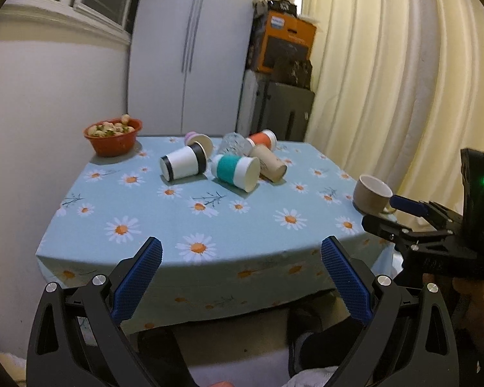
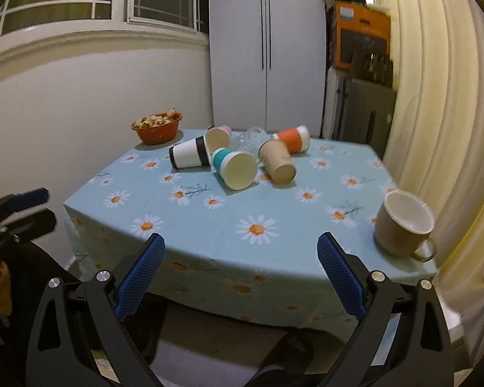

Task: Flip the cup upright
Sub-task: 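Reach the left tool to the black-and-white cup lying on its side and grasp it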

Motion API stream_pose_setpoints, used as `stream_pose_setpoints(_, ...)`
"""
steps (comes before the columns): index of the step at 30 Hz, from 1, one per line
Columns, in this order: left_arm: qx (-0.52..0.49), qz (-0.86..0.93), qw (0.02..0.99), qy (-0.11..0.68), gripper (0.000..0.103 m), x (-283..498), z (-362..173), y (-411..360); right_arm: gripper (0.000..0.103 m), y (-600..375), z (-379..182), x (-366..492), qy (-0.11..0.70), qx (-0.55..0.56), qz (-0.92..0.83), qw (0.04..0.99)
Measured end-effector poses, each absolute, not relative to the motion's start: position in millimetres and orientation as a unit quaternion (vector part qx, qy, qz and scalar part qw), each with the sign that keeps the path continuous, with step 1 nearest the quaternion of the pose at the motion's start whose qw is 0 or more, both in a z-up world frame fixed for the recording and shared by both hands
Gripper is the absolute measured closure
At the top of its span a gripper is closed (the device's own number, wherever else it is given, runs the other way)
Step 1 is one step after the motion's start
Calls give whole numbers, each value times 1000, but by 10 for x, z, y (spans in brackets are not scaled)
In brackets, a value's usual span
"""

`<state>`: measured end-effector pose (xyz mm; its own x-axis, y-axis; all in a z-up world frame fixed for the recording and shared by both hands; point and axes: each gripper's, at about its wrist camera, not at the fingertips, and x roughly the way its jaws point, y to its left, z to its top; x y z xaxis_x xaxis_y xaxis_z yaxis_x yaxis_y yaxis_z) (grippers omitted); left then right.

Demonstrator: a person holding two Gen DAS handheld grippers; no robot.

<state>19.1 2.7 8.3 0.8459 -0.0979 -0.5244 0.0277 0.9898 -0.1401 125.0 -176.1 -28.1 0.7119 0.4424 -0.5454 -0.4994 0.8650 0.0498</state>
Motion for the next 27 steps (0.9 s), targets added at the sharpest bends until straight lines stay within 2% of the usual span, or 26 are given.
stream_pose_setpoints(8,-36,-85,948,304,7,672,341,137,9,-1664,-147,1684,334,-26,293,895)
stream_pose_setpoints(16,59,-127,927,349,7,1534,585,317,9,-1465,13,2297,381,-7,334,862)
stream_pose_setpoints(27,202,-176,847,459,7,2859,181,581,9,-1265,-157,2959,436,-6,342,832)
